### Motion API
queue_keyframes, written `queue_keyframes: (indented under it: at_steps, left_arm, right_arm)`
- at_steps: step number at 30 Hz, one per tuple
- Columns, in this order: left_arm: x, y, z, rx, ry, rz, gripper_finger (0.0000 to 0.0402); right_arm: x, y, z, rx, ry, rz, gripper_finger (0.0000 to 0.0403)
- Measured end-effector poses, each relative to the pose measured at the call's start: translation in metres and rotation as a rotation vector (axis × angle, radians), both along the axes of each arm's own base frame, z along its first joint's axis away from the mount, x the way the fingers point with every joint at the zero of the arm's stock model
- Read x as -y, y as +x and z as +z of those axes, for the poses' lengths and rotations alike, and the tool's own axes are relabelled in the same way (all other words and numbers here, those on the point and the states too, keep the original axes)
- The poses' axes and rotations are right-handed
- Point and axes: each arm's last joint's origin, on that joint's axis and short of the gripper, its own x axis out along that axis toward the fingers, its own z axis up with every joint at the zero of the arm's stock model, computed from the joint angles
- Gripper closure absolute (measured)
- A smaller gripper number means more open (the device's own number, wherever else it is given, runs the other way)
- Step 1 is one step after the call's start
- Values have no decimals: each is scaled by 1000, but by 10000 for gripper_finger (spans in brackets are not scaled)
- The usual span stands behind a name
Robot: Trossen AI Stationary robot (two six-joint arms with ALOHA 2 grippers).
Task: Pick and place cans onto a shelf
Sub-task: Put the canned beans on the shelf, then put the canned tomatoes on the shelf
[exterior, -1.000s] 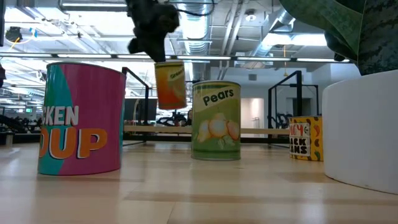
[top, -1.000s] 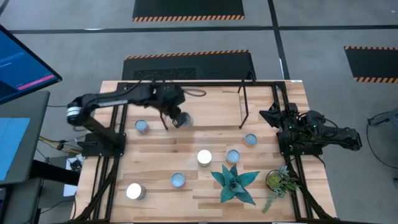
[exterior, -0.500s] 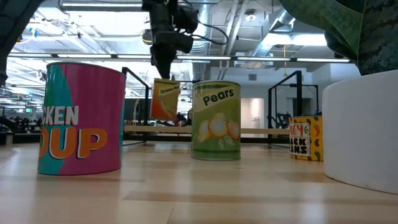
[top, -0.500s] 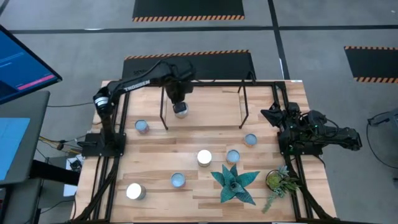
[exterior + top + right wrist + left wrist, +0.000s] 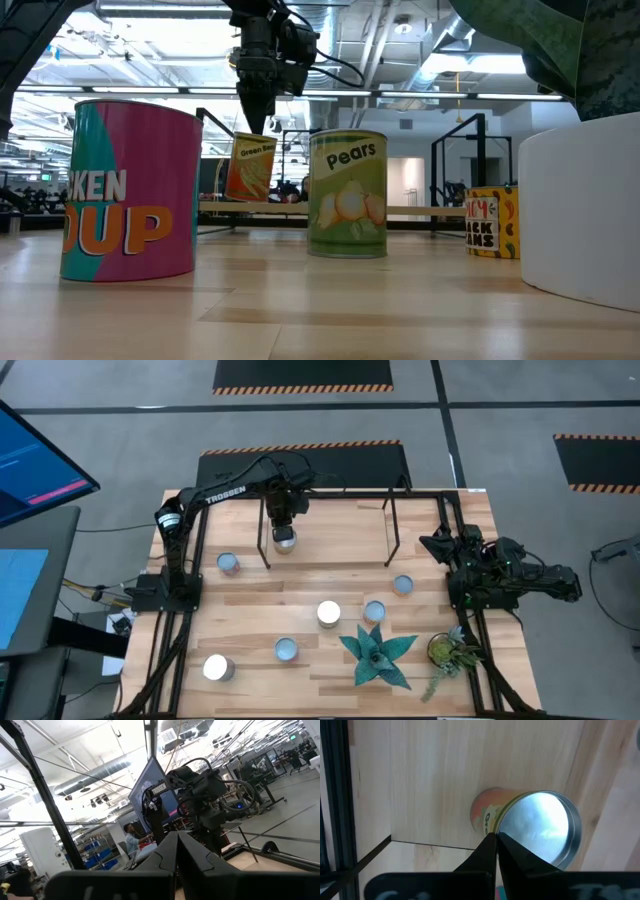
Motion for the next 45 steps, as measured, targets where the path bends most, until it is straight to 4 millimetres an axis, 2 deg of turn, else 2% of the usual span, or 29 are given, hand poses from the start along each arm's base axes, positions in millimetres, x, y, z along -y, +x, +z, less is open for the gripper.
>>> queue_keyframes:
  at_steps: [5, 14, 18, 21, 23, 26, 28, 31, 33, 38, 41, 45]
  left_arm:
    - [0, 0, 0, -4, -5, 4, 388]
    - [-2, -1, 0, -19, 31, 14, 333]
    - [-4, 1, 20, 59, 41, 52, 319]
    - [6, 7, 39, 142, 2, 41, 317]
    - [18, 9, 46, 159, -49, 27, 317]
    - [46, 8, 47, 58, -115, -26, 317]
    - [66, 13, 47, 74, -115, -18, 317]
    - [99, 4, 65, 116, -200, -34, 317]
    - [119, -5, 76, 126, -211, 40, 317]
    - [170, -33, 87, 88, -170, 256, 317]
    - [200, -51, 83, 66, -117, 388, 317]
    - [238, -77, 75, -6, -164, 420, 313]
  right_arm:
    - [0, 0, 0, 0, 0, 0, 365]
    - [0, 0, 0, -1, 0, 0, 365]
    - [0, 0, 0, -1, 0, 0, 365]
    - [0, 0, 0, -1, 0, 0, 365]
    - [0, 0, 0, -1, 0, 1, 365]
    - [0, 0, 0, -2, 0, 0, 365]
    - [0, 0, -1, -9, 1, 1, 365]
    - [0, 1, -2, -18, 1, 0, 365]
    - [0, 1, -3, -32, -12, -9, 365]
    - [2, 1, -3, -38, -19, -42, 365]
    - [4, 1, -3, -41, -19, -56, 365]
    - [4, 2, -7, -79, -14, -58, 365]
